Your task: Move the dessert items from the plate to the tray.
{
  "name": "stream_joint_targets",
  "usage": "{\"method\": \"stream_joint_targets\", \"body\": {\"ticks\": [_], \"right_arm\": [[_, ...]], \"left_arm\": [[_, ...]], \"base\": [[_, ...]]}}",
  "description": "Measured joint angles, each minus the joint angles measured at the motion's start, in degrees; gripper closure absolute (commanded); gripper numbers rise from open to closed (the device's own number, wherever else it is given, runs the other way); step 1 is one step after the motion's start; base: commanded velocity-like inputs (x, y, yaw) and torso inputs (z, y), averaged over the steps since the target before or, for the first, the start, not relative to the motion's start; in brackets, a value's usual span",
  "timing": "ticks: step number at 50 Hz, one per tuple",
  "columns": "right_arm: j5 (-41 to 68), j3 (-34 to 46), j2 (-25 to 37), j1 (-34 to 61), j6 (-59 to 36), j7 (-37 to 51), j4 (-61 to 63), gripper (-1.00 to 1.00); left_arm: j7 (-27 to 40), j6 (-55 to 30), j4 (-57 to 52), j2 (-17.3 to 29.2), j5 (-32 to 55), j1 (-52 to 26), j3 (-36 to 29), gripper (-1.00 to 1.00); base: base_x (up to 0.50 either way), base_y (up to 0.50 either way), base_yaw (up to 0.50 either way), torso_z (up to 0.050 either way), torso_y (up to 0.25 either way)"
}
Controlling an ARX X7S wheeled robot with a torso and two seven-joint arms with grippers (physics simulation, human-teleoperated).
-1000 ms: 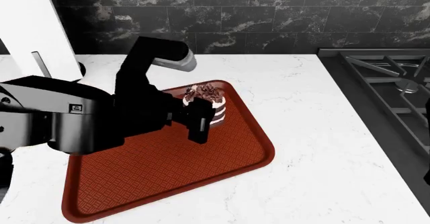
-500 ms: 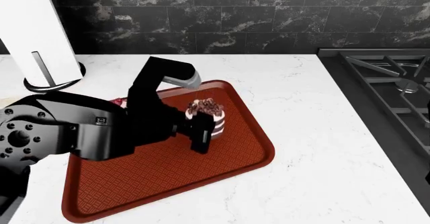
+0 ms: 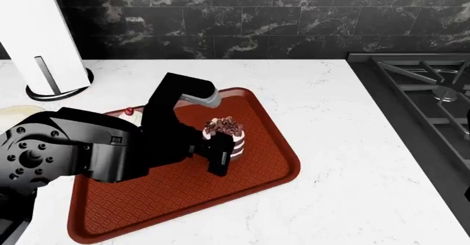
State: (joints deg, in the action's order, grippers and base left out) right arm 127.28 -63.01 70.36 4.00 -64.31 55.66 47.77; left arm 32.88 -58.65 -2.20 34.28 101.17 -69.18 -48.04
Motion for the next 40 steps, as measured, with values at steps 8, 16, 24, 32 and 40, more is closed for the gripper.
{"method": "stream_joint_targets", "body": {"ticks": [8,16,24,32,40], "right_arm": [[0.2,-0.2,0.1,0.0,0.0,0.1,0.0,-1.00],[0.6,-0.6,0.0,0.1,-0.2,0.3,-0.1,-1.00],[0.6,-0.7,-0.1,0.1,-0.4,0.3,-0.1,-1.00],[0.4,-0.6,-0.3,0.1,-0.5,0.1,-0.1,-1.00],[0.2,-0.4,-0.5,0.2,-0.6,0.0,-0.2,-1.00]], "left_arm": [[0.2,-0.1,-0.1,0.2,0.2,0.0,-0.2,1.00],[0.5,-0.1,-0.4,0.3,0.4,0.0,-0.2,1.00],[0.5,-0.2,-0.4,0.3,0.5,-0.2,-0.4,1.00],[0.4,-0.1,-0.4,0.2,1.3,-0.6,-0.2,-1.00],[0.6,0.0,-0.3,0.3,1.3,-1.0,0.1,-1.00]], "base": [[0.00,0.00,0.00,0.000,0.001],[0.00,0.00,0.00,0.000,0.001],[0.00,0.00,0.00,0.001,0.000],[0.00,0.00,0.00,0.000,0.001],[0.00,0.00,0.00,0.000,0.000]]}}
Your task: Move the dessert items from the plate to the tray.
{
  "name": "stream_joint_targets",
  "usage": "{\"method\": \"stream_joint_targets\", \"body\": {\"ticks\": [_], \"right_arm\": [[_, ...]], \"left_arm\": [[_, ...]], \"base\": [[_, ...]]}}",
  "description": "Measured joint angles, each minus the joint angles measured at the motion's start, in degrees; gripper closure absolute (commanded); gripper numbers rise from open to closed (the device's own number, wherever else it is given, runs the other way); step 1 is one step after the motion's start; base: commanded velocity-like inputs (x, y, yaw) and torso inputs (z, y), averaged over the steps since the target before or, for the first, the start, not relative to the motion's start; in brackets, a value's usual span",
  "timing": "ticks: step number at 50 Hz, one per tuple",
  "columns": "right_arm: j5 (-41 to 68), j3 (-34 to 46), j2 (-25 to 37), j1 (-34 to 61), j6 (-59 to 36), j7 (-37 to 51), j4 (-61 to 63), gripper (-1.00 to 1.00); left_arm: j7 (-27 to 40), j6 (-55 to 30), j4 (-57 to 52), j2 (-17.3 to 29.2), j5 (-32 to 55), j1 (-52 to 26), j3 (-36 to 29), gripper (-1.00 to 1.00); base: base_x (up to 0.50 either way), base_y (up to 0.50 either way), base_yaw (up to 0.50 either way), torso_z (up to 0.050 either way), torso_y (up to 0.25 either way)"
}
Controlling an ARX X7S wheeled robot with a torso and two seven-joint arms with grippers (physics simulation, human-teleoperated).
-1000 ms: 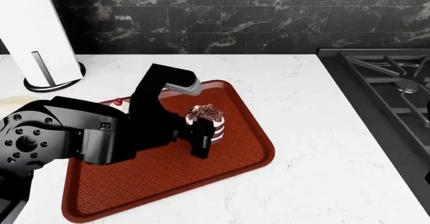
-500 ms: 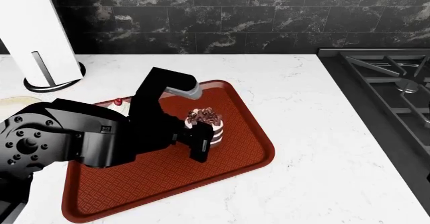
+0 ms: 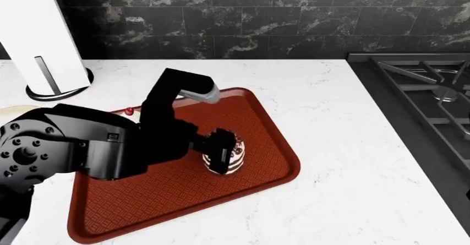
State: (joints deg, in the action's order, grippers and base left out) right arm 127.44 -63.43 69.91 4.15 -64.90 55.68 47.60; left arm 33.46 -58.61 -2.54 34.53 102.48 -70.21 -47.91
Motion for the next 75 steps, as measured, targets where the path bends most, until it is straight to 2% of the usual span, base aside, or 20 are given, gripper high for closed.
{"method": "stream_joint_targets", "body": {"ticks": [12,25,42,56,75], "right_arm": [[0.2,-0.1,0.0,0.0,0.0,0.2,0.0,-1.00],[0.8,-0.3,0.2,-0.1,0.3,0.6,0.1,-1.00],[2.5,-1.8,-1.7,-0.3,0.0,1.4,1.8,-1.00],[4.2,-3.7,-4.9,-0.2,-1.0,1.0,3.7,-1.00],[9.6,-8.2,-7.0,0.3,-1.0,0.5,5.7,-1.00]], "left_arm": [[1.6,0.5,-2.6,1.5,2.3,-0.2,1.3,-1.00],[5.3,2.4,-11.1,5.9,8.6,0.6,4.7,-1.00],[10.5,9.4,-27.5,16.5,15.7,4.5,13.3,-1.00],[9.6,16.5,-38.2,25.6,14.7,13.2,21.3,-1.00],[6.5,24.7,-46.2,35.7,15.0,22.6,30.7,-1.00]], "base": [[0.00,0.00,0.00,0.000,0.000],[0.00,0.00,0.00,0.000,0.000],[0.00,0.00,0.00,0.000,0.000],[0.00,0.00,0.00,0.000,0.000],[0.00,0.00,0.00,0.000,0.000]]}}
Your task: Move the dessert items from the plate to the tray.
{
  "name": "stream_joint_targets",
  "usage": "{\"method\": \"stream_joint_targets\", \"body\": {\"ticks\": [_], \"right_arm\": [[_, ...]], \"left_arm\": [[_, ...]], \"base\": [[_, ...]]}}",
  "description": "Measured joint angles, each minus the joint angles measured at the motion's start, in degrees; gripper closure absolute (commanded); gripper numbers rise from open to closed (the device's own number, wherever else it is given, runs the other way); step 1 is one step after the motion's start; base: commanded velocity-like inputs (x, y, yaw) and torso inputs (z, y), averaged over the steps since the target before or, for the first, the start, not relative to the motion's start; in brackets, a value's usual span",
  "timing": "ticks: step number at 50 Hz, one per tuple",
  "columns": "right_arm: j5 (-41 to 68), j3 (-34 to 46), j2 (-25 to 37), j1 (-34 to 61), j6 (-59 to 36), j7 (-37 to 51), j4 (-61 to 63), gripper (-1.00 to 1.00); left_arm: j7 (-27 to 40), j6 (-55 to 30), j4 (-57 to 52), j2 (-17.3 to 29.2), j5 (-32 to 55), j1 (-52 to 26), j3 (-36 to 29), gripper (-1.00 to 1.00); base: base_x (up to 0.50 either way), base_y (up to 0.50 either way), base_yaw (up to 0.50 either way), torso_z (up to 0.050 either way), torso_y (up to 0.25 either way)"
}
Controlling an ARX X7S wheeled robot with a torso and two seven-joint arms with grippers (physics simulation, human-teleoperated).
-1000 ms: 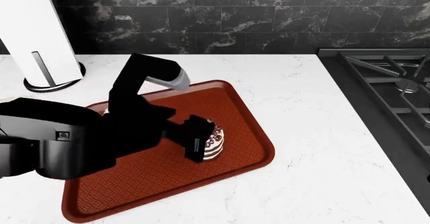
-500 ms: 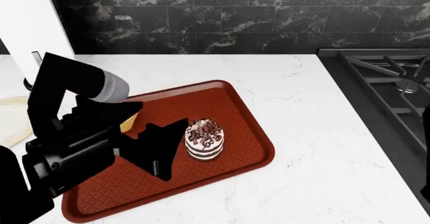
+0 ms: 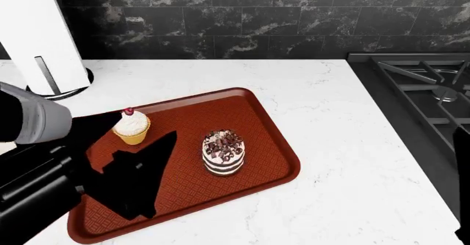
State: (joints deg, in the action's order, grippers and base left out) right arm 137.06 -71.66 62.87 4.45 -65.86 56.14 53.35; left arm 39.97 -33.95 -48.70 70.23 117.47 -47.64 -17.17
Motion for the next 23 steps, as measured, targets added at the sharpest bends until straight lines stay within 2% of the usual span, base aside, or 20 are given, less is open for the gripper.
{"method": "stream_joint_targets", "body": {"ticks": [13,23], "right_arm": [[3.7,-4.3,-1.3,0.3,-0.7,0.1,0.1,-1.00],[5.7,-7.5,-3.3,1.6,-2.0,-1.3,-0.5,-1.00]], "left_arm": [[-4.5,7.7,-3.0,7.0,-1.6,12.0,9.2,-1.00],[-7.1,11.0,-3.4,8.4,-4.5,20.4,14.7,-1.00]], "base": [[0.00,0.00,0.00,0.000,0.000],[0.00,0.00,0.00,0.000,0.000]]}}
